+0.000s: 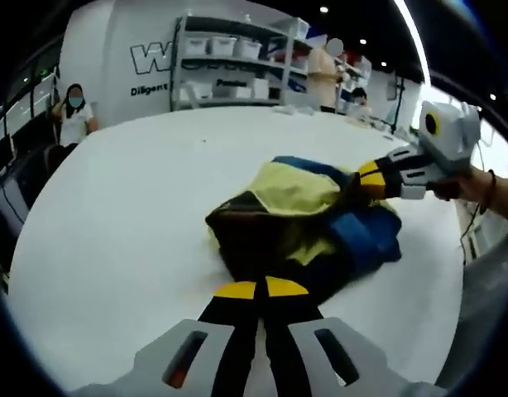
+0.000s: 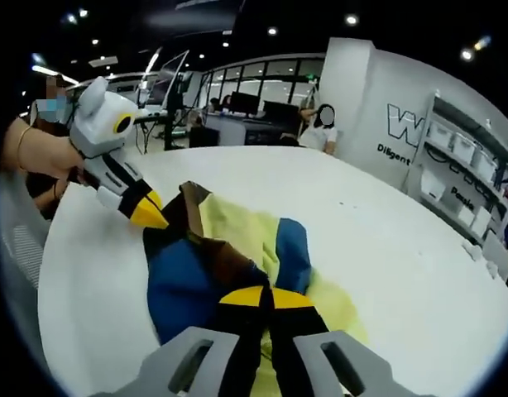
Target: Fold the garment on the visible template until the final outline fits inside the template.
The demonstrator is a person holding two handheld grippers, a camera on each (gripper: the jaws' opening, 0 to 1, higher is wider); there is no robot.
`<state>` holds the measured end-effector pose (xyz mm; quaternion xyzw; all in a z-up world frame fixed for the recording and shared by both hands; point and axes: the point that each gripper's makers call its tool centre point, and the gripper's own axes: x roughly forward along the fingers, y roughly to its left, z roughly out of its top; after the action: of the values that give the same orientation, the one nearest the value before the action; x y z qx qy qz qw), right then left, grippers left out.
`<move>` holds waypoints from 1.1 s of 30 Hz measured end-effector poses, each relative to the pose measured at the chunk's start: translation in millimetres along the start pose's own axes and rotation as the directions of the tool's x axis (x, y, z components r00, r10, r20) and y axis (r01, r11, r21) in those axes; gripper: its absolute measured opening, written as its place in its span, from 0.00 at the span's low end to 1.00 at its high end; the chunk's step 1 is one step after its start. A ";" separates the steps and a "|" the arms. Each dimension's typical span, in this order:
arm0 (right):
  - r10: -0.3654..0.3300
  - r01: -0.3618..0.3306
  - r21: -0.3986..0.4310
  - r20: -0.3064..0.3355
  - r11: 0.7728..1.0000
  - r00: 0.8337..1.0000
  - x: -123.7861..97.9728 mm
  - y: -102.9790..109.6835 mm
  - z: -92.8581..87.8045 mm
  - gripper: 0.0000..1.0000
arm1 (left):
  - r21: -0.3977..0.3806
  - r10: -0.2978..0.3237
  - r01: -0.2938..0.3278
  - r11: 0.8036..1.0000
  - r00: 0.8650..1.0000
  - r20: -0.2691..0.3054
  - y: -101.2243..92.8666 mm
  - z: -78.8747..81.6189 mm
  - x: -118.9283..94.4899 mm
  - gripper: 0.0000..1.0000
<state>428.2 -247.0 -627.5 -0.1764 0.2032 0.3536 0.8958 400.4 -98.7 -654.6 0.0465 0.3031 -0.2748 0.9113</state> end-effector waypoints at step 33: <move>-0.138 0.127 0.108 0.104 0.986 0.985 -39.6 -53.5 46.0 0.00 | 0.054 0.076 -0.085 0.995 0.985 0.157 25.9 82.4 -44.8 0.00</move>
<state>450.6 -284.8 -559.5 -0.1242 0.1582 0.2917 0.9351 427.8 -76.4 -563.9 0.0647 0.2207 -0.2495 0.9407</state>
